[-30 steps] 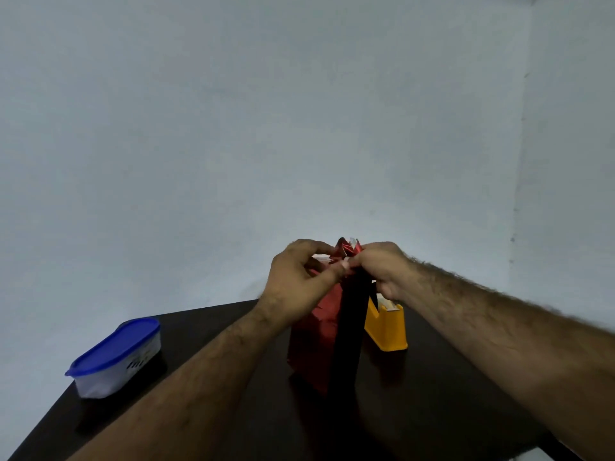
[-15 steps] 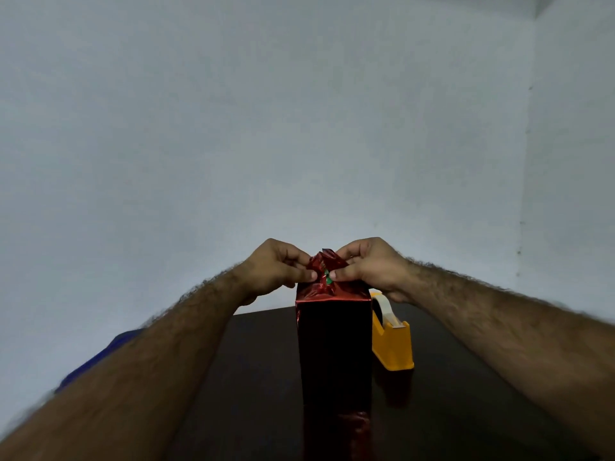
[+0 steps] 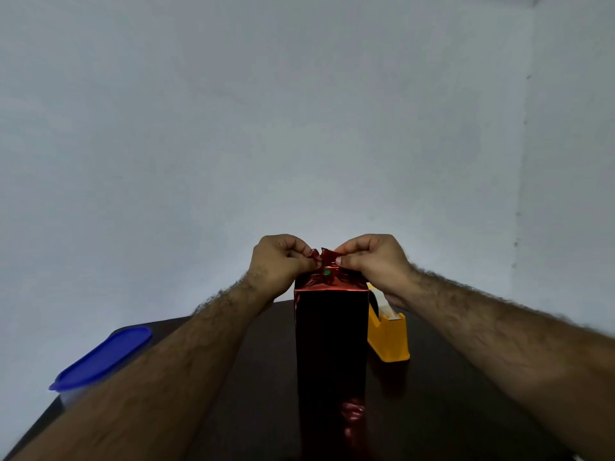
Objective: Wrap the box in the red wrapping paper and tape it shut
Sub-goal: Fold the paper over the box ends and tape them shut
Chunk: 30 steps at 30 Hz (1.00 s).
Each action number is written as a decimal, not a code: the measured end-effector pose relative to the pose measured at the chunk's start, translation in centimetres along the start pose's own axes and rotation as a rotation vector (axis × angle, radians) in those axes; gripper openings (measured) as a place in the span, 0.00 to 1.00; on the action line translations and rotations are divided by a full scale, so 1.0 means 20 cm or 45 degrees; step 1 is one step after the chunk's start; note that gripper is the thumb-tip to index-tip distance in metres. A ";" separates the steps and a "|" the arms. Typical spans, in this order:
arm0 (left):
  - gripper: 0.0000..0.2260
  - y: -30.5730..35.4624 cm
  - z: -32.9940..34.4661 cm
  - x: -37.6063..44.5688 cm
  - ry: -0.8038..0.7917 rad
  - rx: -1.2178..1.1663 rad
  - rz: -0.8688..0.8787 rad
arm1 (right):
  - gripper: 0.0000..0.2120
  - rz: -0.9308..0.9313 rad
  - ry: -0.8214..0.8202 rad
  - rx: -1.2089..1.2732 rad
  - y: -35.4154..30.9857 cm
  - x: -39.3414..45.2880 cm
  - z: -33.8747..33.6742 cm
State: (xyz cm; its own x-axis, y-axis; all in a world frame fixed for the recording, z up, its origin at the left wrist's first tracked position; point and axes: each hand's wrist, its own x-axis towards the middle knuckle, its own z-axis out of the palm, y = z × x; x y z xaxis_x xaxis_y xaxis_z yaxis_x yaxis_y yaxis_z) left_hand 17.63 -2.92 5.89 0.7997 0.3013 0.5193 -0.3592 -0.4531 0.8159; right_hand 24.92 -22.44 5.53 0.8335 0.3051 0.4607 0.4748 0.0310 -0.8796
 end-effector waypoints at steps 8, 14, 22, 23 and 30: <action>0.08 -0.02 0.03 -0.03 0.089 0.104 0.063 | 0.13 -0.128 -0.119 0.061 0.03 -0.08 0.00; 0.10 0.02 -0.01 -0.02 -0.010 0.143 0.170 | 0.16 -0.210 -0.152 -0.105 0.03 -0.09 -0.03; 0.06 0.06 -0.01 -0.04 -0.046 0.154 0.200 | 0.41 -0.360 -0.135 -0.465 0.04 -0.15 -0.01; 0.06 0.06 -0.01 -0.04 -0.065 0.169 0.204 | 0.37 -0.388 -0.112 -0.441 0.05 -0.15 -0.01; 0.05 0.06 -0.07 -0.10 -0.270 0.434 0.435 | 0.22 -0.546 -0.134 -0.505 0.07 -0.19 -0.01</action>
State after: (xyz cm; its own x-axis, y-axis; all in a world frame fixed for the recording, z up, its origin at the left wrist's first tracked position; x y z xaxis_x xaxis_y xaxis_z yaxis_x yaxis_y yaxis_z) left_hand 14.95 -2.82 6.23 0.7571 -0.0717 0.6494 -0.4677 -0.7536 0.4619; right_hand 22.53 -23.72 2.67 0.5210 0.4375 0.7329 0.8493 -0.1795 -0.4965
